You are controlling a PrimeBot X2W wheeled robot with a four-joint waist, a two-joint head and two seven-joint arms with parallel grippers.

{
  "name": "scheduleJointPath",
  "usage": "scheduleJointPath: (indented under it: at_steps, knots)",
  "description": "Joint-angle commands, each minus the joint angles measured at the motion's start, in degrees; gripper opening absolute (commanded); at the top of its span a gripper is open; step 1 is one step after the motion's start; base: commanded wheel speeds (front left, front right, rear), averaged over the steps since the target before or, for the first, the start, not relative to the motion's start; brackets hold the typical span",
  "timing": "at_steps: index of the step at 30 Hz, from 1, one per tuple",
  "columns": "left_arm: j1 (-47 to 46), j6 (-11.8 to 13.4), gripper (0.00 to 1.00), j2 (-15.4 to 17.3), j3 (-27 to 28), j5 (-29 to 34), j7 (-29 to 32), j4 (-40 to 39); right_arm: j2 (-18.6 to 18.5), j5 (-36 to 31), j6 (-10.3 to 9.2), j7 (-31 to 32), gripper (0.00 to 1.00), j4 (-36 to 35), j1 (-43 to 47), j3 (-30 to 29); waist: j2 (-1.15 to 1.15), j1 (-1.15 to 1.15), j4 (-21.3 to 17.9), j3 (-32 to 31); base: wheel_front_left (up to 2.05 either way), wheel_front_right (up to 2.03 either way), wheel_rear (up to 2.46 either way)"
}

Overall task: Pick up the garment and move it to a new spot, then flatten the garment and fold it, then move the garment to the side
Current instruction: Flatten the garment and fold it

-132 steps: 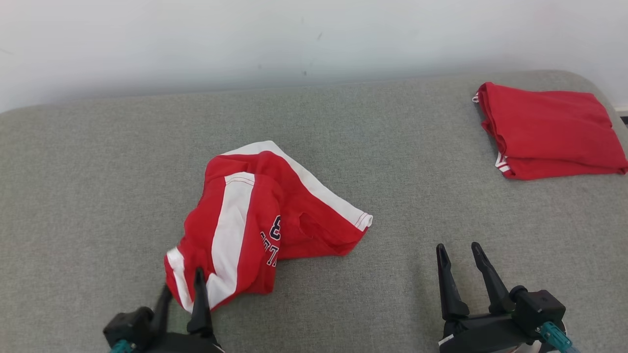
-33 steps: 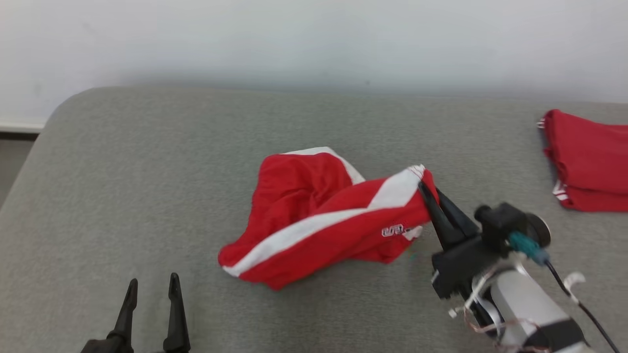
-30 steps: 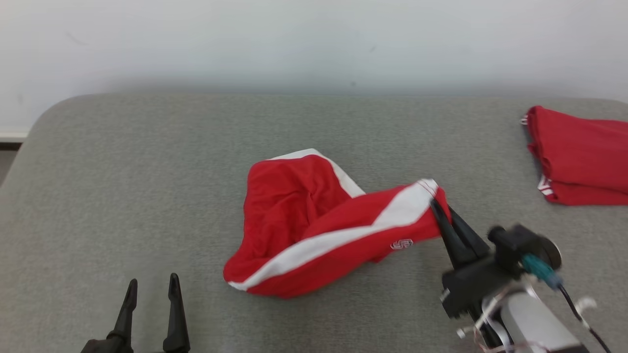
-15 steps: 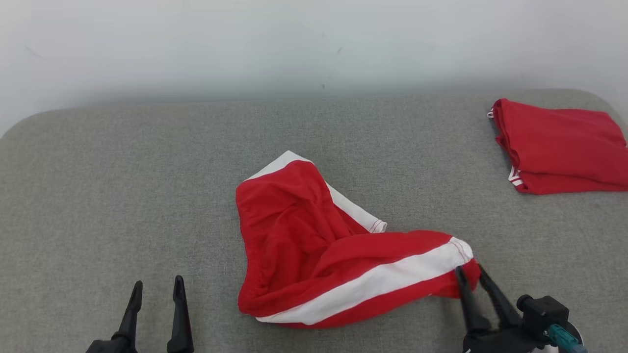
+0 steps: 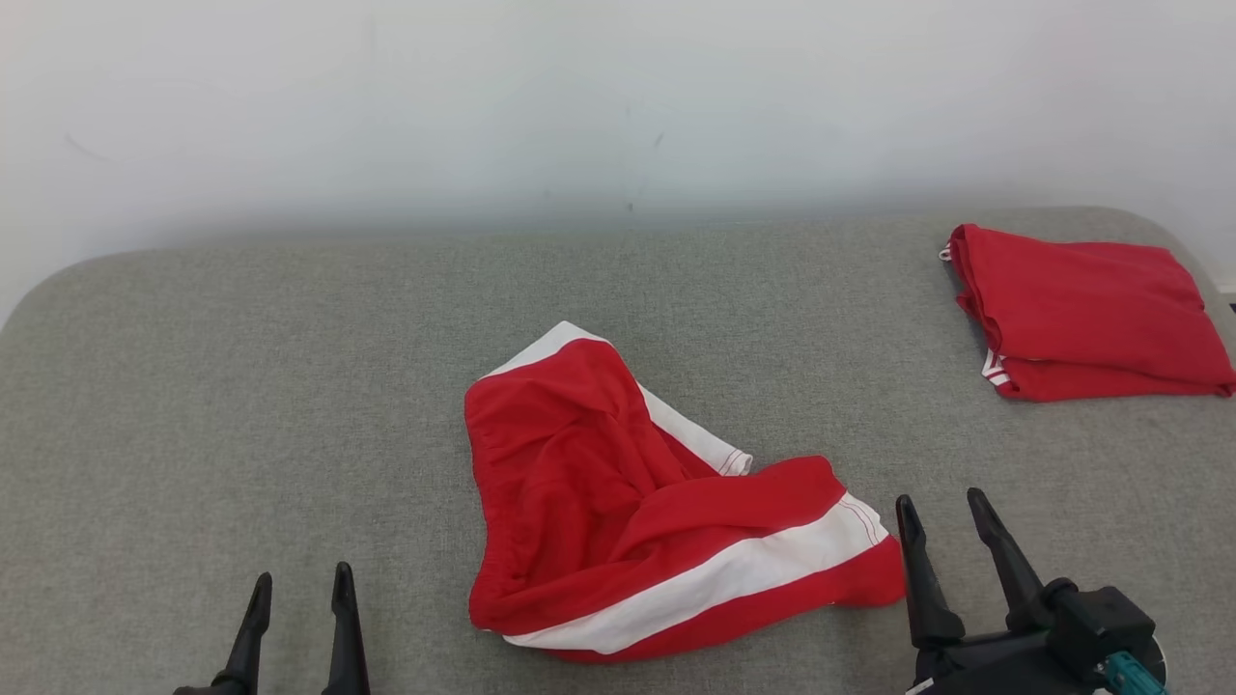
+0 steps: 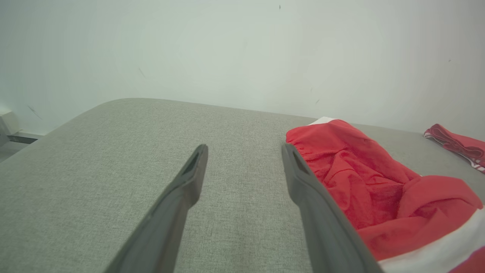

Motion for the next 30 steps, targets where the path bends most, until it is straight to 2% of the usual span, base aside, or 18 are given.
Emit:
scheduleJointPath:
  at_steps: [1,12,23,30]
  knots:
    - [0.62,-0.32,1.0,-0.02,0.24,0.56,-0.17,0.33,0.52,-0.72,-0.16,-0.22,1.0,-0.29,0.85,-0.02,0.0,0.01,0.06,-0.04,0.0,0.0,0.0]
    - [-1.86,-2.82,1.0,-0.04,-2.7,2.03,-0.17,5.57,2.23,-0.81,-0.16,-0.23,1.0,-1.14,0.8,1.78,0.0,0.01,-2.2,1.08,0.0,0.0,0.0]
    - [-7.94,-3.96,1.0,1.18,-6.58,1.76,-0.17,17.19,3.26,-0.67,-0.16,-0.24,1.0,-0.18,-0.67,2.25,0.0,0.01,-7.21,3.26,0.0,0.0,0.0]
    - [-10.17,-3.92,1.0,1.33,-8.49,0.07,-0.18,25.21,3.66,-0.86,-0.16,-0.24,1.0,-0.17,-0.61,1.75,0.0,0.01,-8.5,3.63,0.0,0.0,0.0]
